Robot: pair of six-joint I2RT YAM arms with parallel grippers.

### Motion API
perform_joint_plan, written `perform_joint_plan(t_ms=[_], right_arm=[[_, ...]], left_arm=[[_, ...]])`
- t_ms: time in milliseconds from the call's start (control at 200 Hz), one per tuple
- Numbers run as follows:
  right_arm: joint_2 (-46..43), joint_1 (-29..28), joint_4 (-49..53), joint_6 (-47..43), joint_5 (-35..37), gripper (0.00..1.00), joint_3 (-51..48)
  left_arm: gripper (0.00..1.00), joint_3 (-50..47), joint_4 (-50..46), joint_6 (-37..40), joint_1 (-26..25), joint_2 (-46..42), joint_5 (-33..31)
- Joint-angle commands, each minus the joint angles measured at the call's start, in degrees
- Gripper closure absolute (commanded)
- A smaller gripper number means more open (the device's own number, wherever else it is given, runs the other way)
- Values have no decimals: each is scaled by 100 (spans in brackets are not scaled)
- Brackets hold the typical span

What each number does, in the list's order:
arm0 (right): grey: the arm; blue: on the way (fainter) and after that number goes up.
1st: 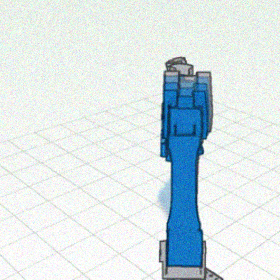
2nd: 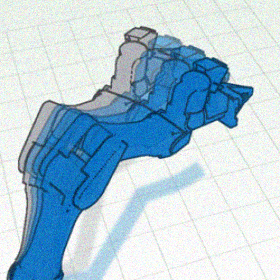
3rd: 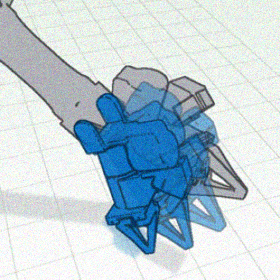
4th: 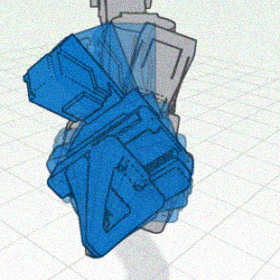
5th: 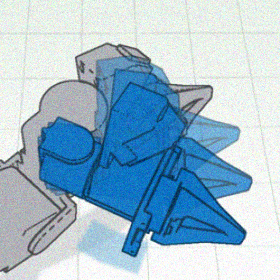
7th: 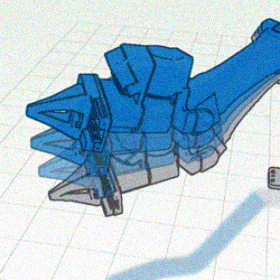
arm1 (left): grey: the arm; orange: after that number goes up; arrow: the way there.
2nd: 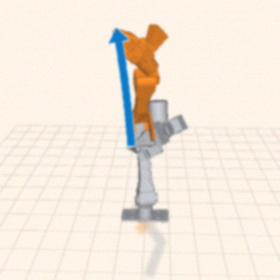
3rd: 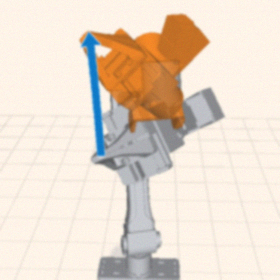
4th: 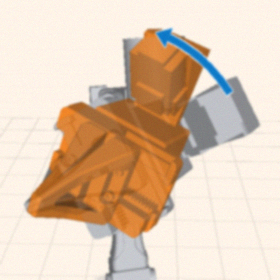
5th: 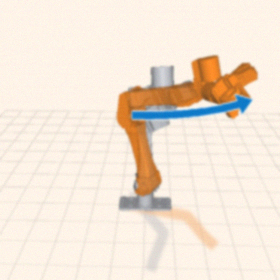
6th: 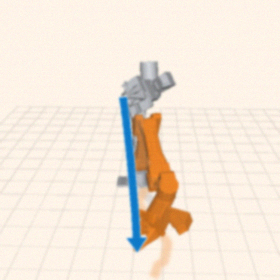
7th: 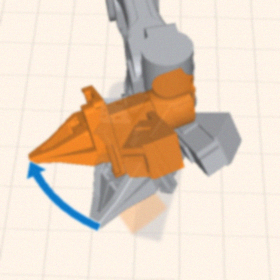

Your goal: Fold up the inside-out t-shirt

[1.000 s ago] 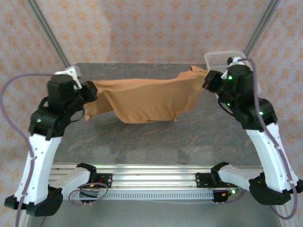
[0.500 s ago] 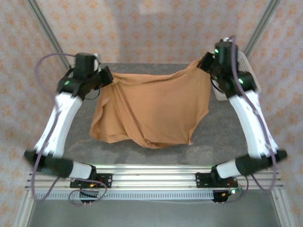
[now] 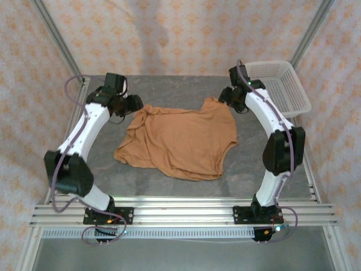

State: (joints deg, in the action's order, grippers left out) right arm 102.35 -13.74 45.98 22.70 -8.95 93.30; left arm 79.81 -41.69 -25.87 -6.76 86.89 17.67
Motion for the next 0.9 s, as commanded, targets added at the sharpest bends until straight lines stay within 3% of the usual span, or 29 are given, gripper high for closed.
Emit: perform_joint_plan(t_ms=[0,175,310,575,661,721,781,891], right_arm=[[-682,-262,-431,176,-173,37,-1007],[-1503,-928,-578,462,-237,38,-2792],[-2211,-1398,-368,597,-248,37,-3738],[-3115,-1851,-456,1168,-827,35,-5085],[-3060,-1869,-901,1342,-1117,35,-5377],[-2880,-1896,-1234,1435,-1220,36,-5511],[-2650,-1896,-1636,1536,-1246,46,-5612],[-2309,-1880,-1712,1489,-970,95,-5374]], left_arm=[[47,-1085,257,-58,-268,-437,108],[43,-2736,472,-206,-409,-1104,31],[38,-3460,519,-208,-405,-1340,-135],[33,-3804,1273,-441,-383,-859,-387],[36,-3731,1495,-445,-378,-510,-389],[45,-3661,1599,-442,-361,-280,-403],[61,-3594,1677,-445,-324,-94,-429],[93,-3418,1645,-445,-185,124,-394]])
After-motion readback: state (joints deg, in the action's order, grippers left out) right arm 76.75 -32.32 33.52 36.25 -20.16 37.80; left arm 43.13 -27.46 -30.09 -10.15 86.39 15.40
